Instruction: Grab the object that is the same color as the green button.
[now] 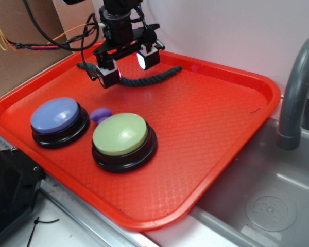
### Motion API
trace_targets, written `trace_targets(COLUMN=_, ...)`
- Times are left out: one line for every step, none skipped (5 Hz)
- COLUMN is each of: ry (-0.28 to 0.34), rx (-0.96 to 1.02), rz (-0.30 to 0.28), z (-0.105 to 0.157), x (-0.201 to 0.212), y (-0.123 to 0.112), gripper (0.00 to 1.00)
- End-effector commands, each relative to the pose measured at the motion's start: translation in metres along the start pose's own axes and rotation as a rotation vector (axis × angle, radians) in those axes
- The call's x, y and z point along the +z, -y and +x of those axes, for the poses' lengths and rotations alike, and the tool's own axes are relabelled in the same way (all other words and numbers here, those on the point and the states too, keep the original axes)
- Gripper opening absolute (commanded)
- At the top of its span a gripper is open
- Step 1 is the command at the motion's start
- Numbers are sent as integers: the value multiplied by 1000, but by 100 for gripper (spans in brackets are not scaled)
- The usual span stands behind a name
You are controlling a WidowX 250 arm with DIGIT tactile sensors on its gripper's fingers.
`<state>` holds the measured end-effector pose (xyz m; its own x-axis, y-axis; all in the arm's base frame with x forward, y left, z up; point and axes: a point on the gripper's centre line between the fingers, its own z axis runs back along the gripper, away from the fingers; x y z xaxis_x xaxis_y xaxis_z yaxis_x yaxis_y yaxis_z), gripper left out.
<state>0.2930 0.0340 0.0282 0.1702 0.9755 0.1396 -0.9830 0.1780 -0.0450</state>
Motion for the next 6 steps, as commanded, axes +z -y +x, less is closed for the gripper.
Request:
trace_targets(ry=-15, rx=37, rz=-2, z=14, x=-10, y=-4, gripper=19)
trace_targets(ry=-26, rx=31, rz=3, z=12, x=-17, y=-5, gripper=0)
trace_targets(ry=-28, rx=-10, rz=-26, z=11, x=-13, y=-5, gripper=0)
trace_targets(ry=-12, rx=-110, rz=-39, z=8, x=-5, y=-4, gripper=0)
trace_targets(ry=-12, rx=-228, rz=-52, z=7, x=6, y=-2, gripper=0)
trace_targets(ry=-20, rx=-438, rz=-36, z=4, x=32, y=4, gripper=0)
